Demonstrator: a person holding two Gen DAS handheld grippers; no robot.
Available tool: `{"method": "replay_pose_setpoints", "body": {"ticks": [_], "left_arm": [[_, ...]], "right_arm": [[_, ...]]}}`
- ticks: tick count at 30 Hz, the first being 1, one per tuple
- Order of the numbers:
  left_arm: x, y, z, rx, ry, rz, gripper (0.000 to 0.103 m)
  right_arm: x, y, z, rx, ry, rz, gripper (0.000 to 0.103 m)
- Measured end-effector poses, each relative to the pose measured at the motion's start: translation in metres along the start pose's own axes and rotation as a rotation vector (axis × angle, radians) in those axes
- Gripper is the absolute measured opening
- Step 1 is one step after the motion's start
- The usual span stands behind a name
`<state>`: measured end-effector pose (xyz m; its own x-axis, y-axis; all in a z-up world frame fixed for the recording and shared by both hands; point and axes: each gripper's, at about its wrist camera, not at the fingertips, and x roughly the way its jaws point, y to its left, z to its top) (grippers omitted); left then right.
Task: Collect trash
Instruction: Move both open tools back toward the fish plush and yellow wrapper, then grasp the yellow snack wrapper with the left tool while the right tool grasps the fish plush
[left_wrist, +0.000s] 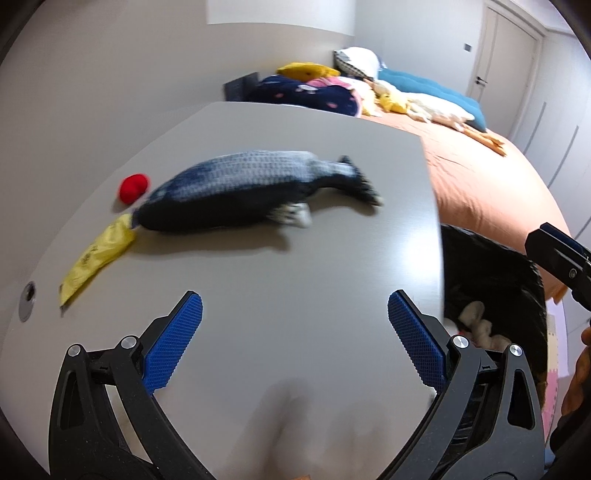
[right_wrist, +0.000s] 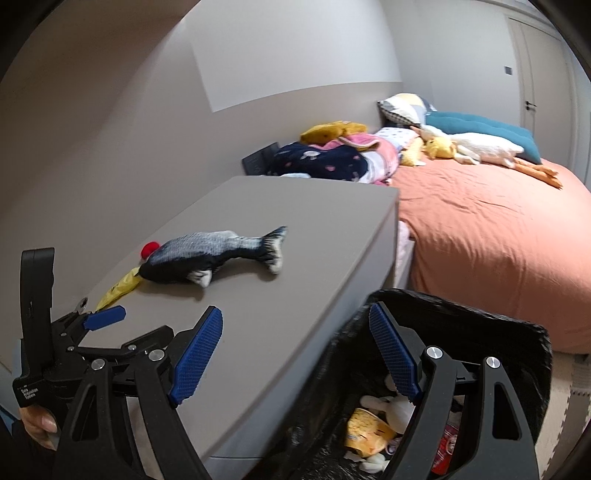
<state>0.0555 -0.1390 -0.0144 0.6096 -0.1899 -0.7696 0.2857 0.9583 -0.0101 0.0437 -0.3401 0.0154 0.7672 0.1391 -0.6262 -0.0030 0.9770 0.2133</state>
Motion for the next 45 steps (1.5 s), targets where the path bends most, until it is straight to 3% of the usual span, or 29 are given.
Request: {"method": "replay_pose_setpoints", "body": {"ticks": [14, 25, 35, 45], "left_arm": [[0.003, 0.088, 0.001, -0.099, -0.002, 0.108, 0.097], [0.018, 0.144, 0.005, -0.15, 0.028, 0.152, 0.097], [0.029, 0.172, 0.018, -0.145, 0.025, 0.174, 0.097], [0.062, 0.191, 0.027, -0.088, 0.088, 0.157, 0.097]], "right_arm": [[0.042, 0.068, 0.015, -0.141, 0.049, 0.056, 0.082], [0.085, 0.117, 0.03, -0.25, 0.089, 0.104, 0.082], [0.125, 0.144, 0.043, -0.278, 0.123, 0.124, 0.082], [0.172, 0.163, 0.055, -0.294, 0.165, 0.104, 0.082]]}}
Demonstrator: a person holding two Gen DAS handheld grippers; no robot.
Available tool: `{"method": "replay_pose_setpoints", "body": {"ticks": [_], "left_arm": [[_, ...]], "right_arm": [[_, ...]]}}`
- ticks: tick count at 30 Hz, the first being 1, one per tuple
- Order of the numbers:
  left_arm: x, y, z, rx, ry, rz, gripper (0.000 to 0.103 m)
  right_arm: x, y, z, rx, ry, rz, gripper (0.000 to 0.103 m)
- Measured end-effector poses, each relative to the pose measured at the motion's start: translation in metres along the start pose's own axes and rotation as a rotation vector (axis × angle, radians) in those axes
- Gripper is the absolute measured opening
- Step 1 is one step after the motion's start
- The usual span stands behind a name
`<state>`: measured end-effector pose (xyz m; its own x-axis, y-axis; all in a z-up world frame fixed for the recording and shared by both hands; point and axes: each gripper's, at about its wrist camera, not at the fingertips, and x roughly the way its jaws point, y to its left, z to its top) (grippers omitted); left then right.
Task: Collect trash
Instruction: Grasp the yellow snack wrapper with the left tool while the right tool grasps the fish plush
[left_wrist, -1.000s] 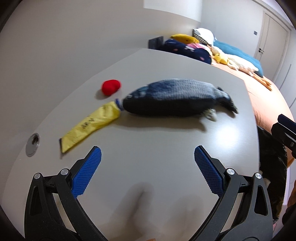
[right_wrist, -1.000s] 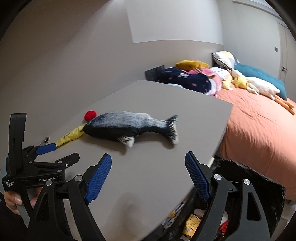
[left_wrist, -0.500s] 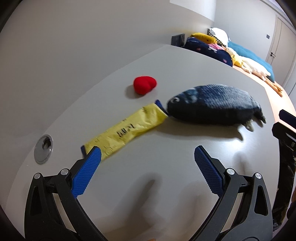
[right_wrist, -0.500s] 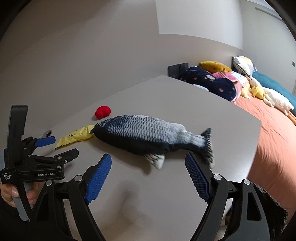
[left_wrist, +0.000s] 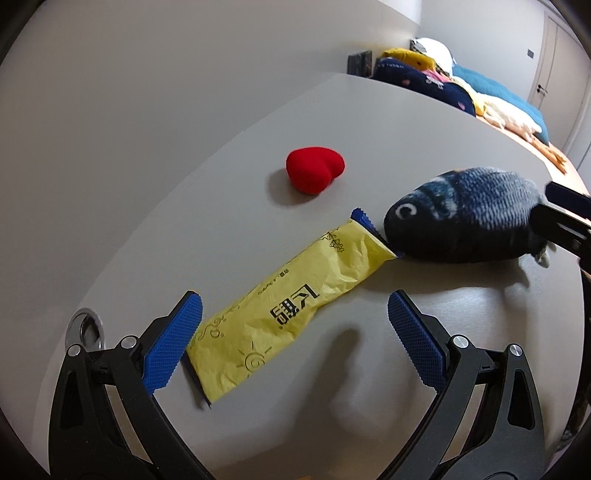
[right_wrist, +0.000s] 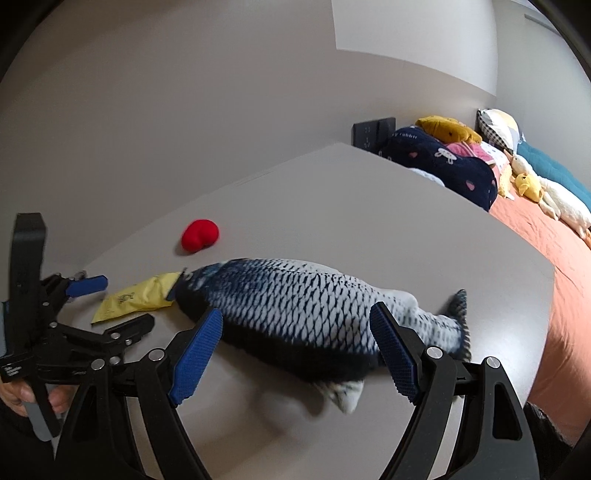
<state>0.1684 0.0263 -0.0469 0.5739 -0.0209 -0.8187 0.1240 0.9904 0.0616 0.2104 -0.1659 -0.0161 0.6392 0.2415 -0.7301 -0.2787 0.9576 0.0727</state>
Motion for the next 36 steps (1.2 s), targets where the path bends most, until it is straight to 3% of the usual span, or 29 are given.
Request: {"method": "replay_pose_setpoints", "body": {"ticks": [2, 6, 8, 11, 15, 18, 20, 25, 31, 36], "left_arm": [[0.004, 0.001, 0.002, 0.006, 0.005, 0.0, 0.097], [0.011, 0.004, 0.003, 0.003, 0.031, -0.003, 0.08], [0.014, 0.006, 0.004, -0.005, 0.037, -0.005, 0.077], [0.012, 0.007, 0.003, -0.009, 0.033, -0.009, 0.068], [0.012, 0.008, 0.002, -0.023, 0.032, -0.024, 0.052], [0.011, 0.009, 0.002, -0.035, 0.031, -0.023, 0.042], [0.01, 0.008, 0.001, -0.038, 0.03, -0.024, 0.04], [0.007, 0.008, 0.001, -0.056, 0.021, -0.034, 0.036], [-0.009, 0.001, 0.003, -0.047, -0.038, -0.054, 0.026], [-0.02, -0.008, 0.004, -0.033, -0.074, -0.058, 0.016]], "right_arm": [[0.008, 0.0, 0.001, -0.004, 0.014, -0.013, 0.082], [0.023, 0.0, 0.002, -0.014, 0.035, -0.041, 0.082], [0.028, 0.0, 0.002, -0.012, 0.044, -0.04, 0.081], [0.035, -0.001, 0.0, -0.01, 0.074, -0.039, 0.068], [0.04, -0.004, -0.003, -0.015, 0.102, -0.025, 0.059], [0.039, -0.002, -0.004, -0.041, 0.111, -0.022, 0.044], [0.038, -0.004, -0.004, -0.037, 0.105, -0.016, 0.035], [0.03, -0.011, -0.006, 0.024, 0.053, 0.021, 0.024], [0.011, -0.018, -0.009, 0.074, -0.017, 0.052, 0.022], [-0.015, -0.021, -0.008, 0.077, -0.073, 0.023, 0.022]]}}
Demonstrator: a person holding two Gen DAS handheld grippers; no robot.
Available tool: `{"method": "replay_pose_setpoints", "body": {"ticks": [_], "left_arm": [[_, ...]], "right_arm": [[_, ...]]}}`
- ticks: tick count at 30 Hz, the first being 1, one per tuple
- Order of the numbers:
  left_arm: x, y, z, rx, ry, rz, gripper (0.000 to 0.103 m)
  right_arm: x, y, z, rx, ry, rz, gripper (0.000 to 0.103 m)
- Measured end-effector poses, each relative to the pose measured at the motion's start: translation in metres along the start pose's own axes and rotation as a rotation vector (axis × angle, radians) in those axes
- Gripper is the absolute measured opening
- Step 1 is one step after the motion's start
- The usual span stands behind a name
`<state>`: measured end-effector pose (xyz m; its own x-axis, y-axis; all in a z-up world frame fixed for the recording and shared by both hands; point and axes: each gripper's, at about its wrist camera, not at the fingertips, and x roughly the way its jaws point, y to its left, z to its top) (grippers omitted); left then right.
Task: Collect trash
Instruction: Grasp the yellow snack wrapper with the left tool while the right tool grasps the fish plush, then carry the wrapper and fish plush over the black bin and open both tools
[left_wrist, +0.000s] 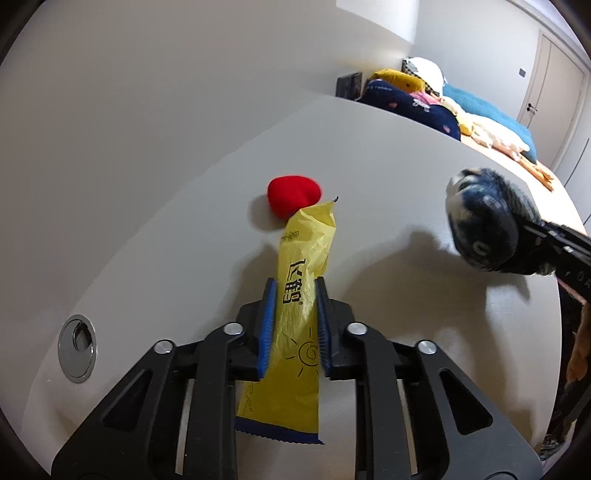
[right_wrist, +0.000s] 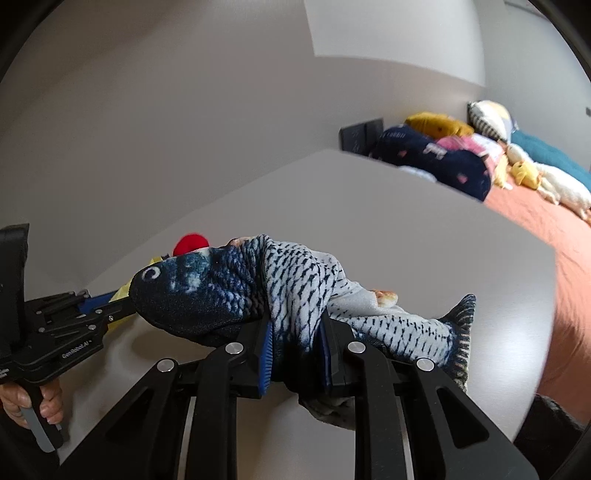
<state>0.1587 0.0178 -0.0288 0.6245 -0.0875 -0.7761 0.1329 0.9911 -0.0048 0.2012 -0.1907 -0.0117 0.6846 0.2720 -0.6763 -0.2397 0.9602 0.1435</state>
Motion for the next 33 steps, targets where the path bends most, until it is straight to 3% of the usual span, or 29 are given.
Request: {"method": "replay_pose_setpoints", "body": {"ticks": [9, 17, 33], "left_arm": [[-0.021, -0.027, 0.0, 0.012, -0.045, -0.007, 0.013], [-0.049, -0.06, -0.005, 0.032, -0.085, -0.063, 0.013], [-0.079, -0.112, -0.023, 0.065, -0.112, -0.096, 0.013]], "right_arm": [[-0.05, -0.015, -0.005, 0.042, -0.064, -0.009, 0.022], [-0.091, -0.032, -0.014, 0.072, -0.102, -0.029, 0.023], [-0.152, -0.052, -0.041, 0.099, -0.155, -0.071, 0.026]]}}
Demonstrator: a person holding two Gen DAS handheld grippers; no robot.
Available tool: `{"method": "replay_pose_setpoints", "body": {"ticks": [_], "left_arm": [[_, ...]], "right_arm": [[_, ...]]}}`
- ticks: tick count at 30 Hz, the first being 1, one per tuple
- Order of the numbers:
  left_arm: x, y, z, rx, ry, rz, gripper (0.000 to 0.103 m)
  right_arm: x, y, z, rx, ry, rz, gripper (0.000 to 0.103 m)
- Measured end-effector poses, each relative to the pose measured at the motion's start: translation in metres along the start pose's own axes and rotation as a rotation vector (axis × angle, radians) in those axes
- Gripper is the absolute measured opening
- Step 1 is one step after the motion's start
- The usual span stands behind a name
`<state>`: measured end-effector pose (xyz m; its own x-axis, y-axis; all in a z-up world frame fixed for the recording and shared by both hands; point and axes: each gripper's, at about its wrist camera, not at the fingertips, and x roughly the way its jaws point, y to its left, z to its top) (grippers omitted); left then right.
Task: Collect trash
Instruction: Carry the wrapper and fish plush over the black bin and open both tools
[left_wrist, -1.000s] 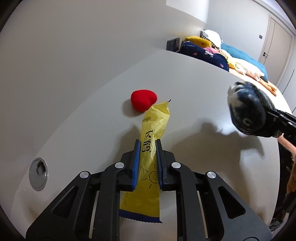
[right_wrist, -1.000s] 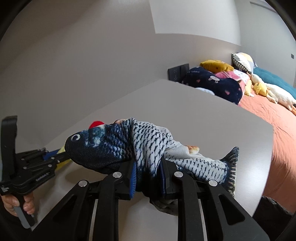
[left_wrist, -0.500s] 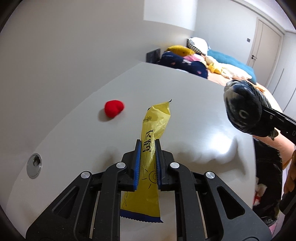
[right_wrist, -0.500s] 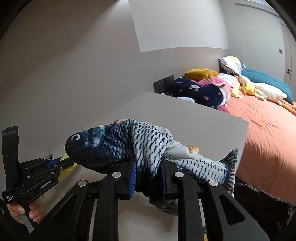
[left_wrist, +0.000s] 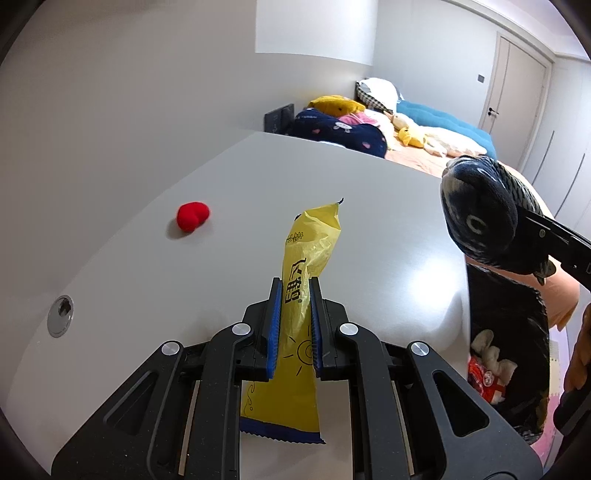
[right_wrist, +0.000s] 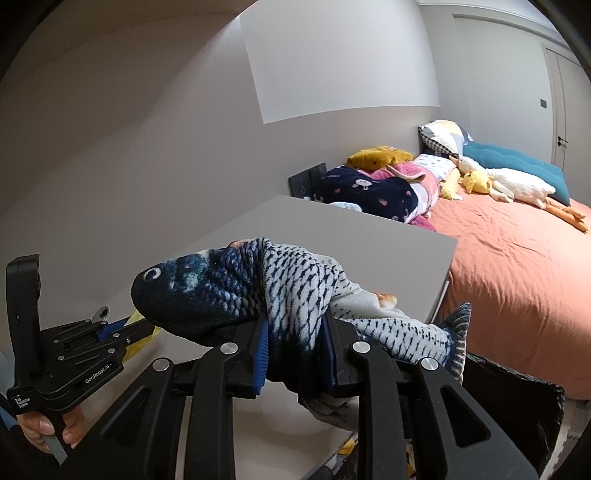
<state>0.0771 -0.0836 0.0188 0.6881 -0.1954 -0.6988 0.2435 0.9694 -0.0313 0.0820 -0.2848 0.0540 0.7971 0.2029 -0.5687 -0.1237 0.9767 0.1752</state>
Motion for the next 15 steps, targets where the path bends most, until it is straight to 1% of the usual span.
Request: {"method": "replay_pose_setpoints", "body": {"ticks": [15], "left_arm": [[-0.011, -0.045, -0.01, 0.036, -0.008, -0.045, 0.013]], "right_arm": [[-0.041, -0.026, -0.02, 0.023, -0.02, -0.026, 0.027]]}}
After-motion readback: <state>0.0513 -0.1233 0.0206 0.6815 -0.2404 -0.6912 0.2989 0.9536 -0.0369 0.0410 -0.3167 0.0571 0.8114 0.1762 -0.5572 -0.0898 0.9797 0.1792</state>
